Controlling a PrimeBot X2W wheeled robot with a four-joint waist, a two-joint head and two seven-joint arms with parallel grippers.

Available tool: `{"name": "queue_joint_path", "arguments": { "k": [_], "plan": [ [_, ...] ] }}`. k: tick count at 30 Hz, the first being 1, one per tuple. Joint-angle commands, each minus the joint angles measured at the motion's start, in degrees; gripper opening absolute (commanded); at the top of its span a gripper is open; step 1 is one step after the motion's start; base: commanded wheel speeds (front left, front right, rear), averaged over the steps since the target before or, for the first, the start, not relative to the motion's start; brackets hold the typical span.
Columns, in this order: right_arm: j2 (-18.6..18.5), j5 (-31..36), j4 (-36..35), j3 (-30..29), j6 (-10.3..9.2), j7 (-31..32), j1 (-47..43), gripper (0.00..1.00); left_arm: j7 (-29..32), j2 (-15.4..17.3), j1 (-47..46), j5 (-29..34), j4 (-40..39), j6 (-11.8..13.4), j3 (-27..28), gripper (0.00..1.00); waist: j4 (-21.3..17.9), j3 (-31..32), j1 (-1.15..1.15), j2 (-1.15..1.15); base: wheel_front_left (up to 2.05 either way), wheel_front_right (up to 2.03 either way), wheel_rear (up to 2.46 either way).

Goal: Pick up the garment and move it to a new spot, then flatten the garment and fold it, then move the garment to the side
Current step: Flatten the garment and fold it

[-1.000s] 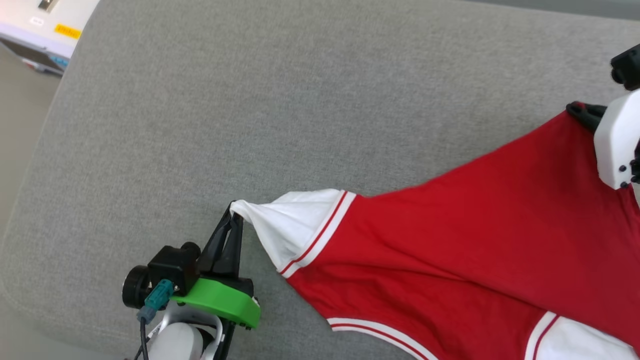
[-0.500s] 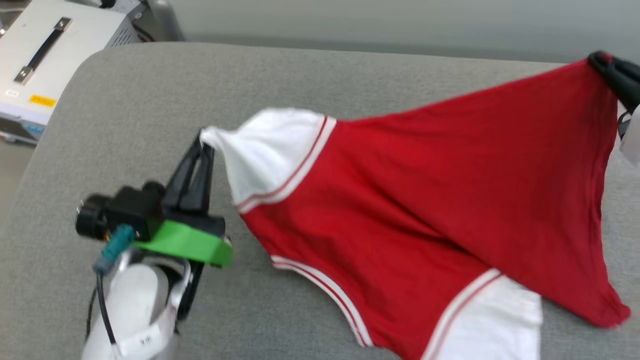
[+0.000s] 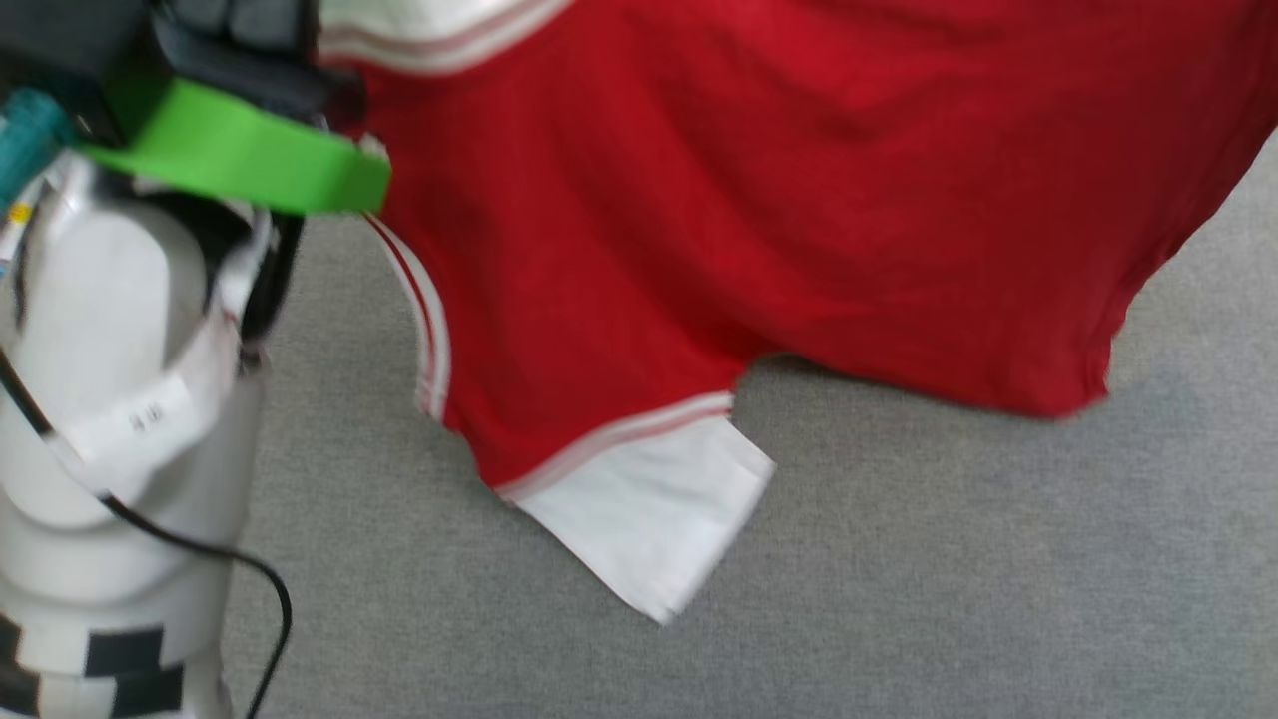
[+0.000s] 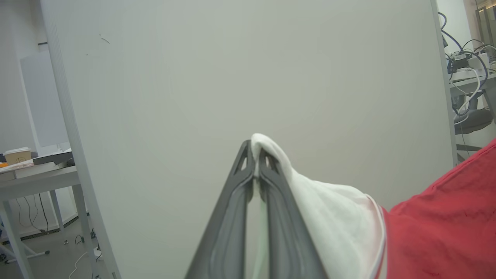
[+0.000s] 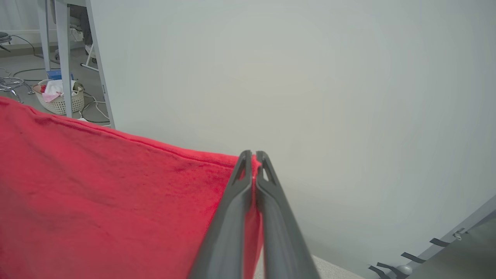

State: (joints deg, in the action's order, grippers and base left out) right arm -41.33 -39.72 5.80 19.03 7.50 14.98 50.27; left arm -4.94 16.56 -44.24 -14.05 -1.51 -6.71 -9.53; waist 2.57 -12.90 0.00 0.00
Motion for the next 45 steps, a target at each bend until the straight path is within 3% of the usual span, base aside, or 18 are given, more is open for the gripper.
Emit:
{"name": "queue_joint_path", "arguments": {
  "k": [1,14,19,25,35,45],
  "plan": [
    [0.71,0.86,-0.48,-0.74,-0.01,0.68,2.36,0.00,0.47,0.82,-4.02,-0.57,0.84,-0.28,-0.42,0.00,-0.92,-4.55,0.00,0.00,0.00,0.00,0.00],
    [4.84,9.08,8.17,-3.88,-0.01,0.33,30.20,0.00,2.80,3.55,-40.21,-0.35,12.61,-0.75,-6.58,0.00,-2.06,-20.00,0.00,0.00,0.00,0.00,0.00],
    [6.69,12.34,14.19,-2.54,-0.01,-2.53,41.72,0.00,1.00,3.89,-54.35,-0.42,19.78,-0.76,-8.94,0.00,-2.99,-23.26,0.00,0.00,0.00,0.00,0.00],
    [8.53,14.45,21.36,0.50,-0.01,-6.17,50.85,0.00,-1.55,4.56,-63.93,-1.69,26.79,-0.77,-11.11,0.00,-3.46,-24.74,0.00,0.00,0.00,0.00,0.00],
    [11.18,11.59,30.32,7.16,-0.01,-11.75,50.51,0.00,-6.41,7.45,-60.98,-4.58,34.68,-0.77,-15.85,0.00,-3.80,-26.62,0.00,0.00,0.00,0.00,0.00],
    [12.95,5.81,32.10,13.92,-0.01,-16.87,37.87,0.00,-9.67,10.03,-40.24,-8.18,32.35,0.55,-16.17,0.00,-3.91,-24.02,0.00,0.00,0.00,0.00,0.00]
  ]
}}
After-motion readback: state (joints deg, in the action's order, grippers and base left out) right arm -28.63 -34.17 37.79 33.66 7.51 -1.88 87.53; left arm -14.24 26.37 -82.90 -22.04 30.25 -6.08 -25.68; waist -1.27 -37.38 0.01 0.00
